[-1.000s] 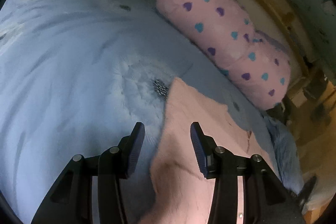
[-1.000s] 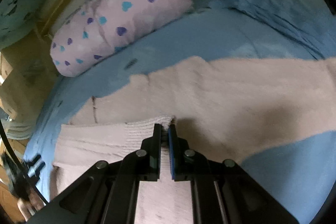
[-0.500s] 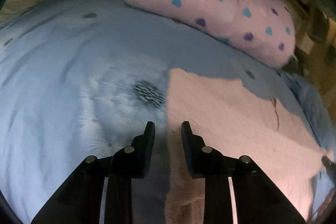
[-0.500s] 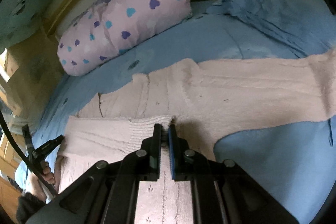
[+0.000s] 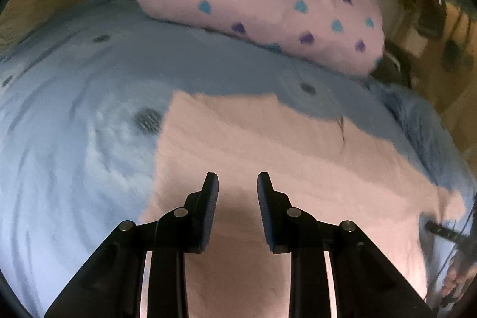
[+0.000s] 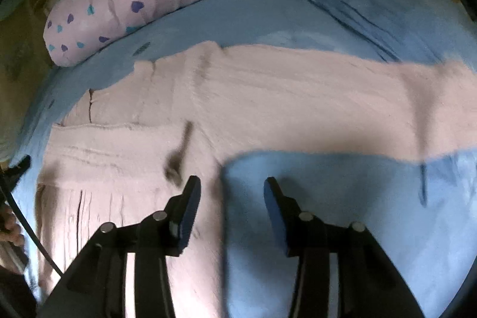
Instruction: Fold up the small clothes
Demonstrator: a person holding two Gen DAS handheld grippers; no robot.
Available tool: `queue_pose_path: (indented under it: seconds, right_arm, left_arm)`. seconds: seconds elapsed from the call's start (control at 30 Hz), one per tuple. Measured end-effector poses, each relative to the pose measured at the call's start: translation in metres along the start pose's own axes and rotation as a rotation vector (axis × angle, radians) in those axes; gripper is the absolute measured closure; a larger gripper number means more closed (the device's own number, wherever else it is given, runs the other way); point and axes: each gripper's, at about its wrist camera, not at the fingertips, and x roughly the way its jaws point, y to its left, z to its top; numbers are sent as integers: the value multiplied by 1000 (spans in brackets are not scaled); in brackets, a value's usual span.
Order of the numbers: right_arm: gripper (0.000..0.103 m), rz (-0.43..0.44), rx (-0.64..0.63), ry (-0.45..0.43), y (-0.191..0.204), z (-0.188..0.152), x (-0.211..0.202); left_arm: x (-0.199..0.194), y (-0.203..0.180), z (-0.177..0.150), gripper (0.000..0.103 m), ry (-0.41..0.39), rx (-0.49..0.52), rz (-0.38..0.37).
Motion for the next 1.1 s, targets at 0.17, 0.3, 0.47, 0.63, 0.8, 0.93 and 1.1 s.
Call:
queue_pose_path:
  seconds: [0.17, 0.3, 0.47, 0.63, 0.8, 0.93, 1.1]
  right_arm:
    - [50, 12, 38, 58, -43, -22, -26]
    - [27, -39, 150, 6, -97, -19, -49]
    - [24, -41, 318, -148, -166, -5, -102]
    - [14, -137, 592, -348, -251, -17, -153]
    - [15, -107, 813, -321, -308, -35, -126]
    - [32, 166, 941, -370, -327, -43, -96]
    - [82, 357, 1037, -493, -345, -55, -76]
  left_arm:
    - [18, -37, -31, 96, 110, -49, -76]
    - [10, -90, -43, 96, 86, 30, -117]
    - [9, -177, -60, 96, 0, 213, -161]
    - [69, -235, -65, 96, 109, 146, -236]
    - [89, -246, -88, 96, 100, 112, -251]
    - [88, -223, -91, 96, 87, 14, -362]
    - [91, -204, -92, 96, 92, -76, -447]
